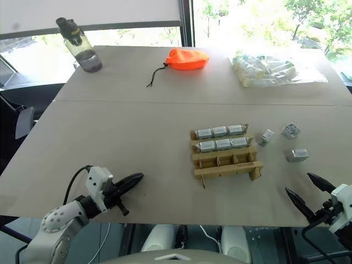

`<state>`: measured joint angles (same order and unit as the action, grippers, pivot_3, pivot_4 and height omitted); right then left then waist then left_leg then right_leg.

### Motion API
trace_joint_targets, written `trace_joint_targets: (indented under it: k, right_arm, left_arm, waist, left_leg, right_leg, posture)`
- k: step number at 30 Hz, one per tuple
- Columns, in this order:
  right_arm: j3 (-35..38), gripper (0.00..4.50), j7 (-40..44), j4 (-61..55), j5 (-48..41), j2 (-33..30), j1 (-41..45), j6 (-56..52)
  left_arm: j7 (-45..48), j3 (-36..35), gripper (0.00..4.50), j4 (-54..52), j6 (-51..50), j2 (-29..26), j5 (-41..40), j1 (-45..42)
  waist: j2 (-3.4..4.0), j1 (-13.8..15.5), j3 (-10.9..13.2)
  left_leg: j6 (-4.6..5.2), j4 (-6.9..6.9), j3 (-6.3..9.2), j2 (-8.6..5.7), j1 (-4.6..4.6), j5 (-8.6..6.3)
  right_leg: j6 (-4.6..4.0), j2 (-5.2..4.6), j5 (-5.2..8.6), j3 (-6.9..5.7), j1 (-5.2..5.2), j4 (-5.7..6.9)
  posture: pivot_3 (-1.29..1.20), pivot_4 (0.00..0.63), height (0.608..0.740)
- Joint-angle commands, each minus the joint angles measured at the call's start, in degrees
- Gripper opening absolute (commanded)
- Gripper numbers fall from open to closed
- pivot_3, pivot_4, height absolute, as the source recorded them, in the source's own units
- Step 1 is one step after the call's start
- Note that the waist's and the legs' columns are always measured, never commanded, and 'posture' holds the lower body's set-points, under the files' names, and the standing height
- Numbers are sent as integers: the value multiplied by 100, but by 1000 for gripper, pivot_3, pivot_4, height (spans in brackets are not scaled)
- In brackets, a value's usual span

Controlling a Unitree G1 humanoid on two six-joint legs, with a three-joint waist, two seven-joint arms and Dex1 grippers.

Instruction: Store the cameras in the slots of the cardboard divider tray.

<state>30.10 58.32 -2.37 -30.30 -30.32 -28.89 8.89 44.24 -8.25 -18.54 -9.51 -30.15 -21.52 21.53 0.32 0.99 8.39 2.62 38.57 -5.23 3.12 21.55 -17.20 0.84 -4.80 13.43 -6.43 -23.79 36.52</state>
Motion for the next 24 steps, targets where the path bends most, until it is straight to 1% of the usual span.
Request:
trace_joint_targets:
  k: [1,5,10,18,21,24]
  right_arm:
    - [137,4426,178,188,-105,-110,61,120]
    - [218,4426,453,831,-22,-243,183,429]
    - [319,4426,559,1395,-35,-433,437,646]
    - [238,4426,716,1784,47,-586,594,700]
    - [253,4426,765,1962,95,-721,716,691]
    - [262,4426,874,2138,200,-985,852,739]
  left_arm:
    - [-26,23,0,-13,15,-2,41,118]
    - [-15,-9,0,-35,62,3,29,143]
    - [-20,-29,0,-85,96,4,20,228]
    - [-165,-6,0,-118,142,77,68,213]
    - [-192,-12,0,-159,184,77,109,241]
    - [-166,-30,0,-232,228,16,151,224]
  waist:
    - [-1,-1,-1]
    - [-13,-7,-7]
    - [-12,-15,-8]
    - [-19,-13,-12]
    - [-20,-15,-13]
    - [-23,-16,-13]
  left_leg:
    - [0,0,0,0,0,0]
    - [0,1,-3,-2,-1,0]
    - [1,1,-7,-1,-2,0]
    - [1,2,-8,-1,-4,0]
    - [1,2,-9,-1,-5,0]
    - [1,5,-20,-1,-12,0]
  right_leg:
    - [0,0,0,0,0,0]
    - [0,0,0,0,0,0]
    - [-1,1,-1,3,0,2]
    - [-1,1,-2,4,0,6]
    - [-2,1,-3,5,0,7]
    - [-14,1,-9,13,0,11]
  posture:
    - [0,150,726]
    - [0,150,726]
    - [0,150,726]
    - [0,150,726]
    - [0,150,726]
    - [0,150,726]
